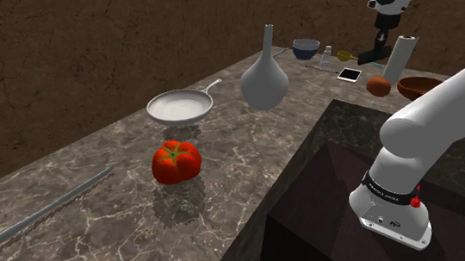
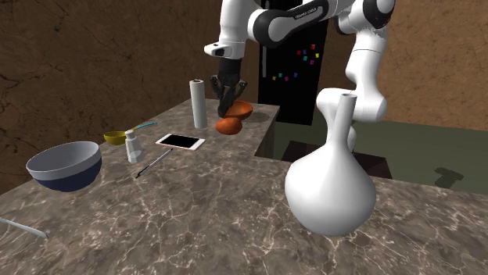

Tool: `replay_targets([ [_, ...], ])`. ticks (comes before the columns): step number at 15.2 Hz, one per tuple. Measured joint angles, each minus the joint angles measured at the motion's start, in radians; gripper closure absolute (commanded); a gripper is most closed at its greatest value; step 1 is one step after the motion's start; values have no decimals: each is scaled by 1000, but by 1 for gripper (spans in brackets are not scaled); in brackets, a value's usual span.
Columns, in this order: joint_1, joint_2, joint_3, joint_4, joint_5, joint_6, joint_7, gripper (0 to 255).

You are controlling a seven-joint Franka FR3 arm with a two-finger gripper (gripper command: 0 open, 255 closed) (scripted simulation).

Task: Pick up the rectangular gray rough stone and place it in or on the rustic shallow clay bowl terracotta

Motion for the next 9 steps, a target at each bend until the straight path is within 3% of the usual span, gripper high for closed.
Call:
replay_targets([
  [9,-103,-107,-116,-29,-89,-18,-176,255],
])
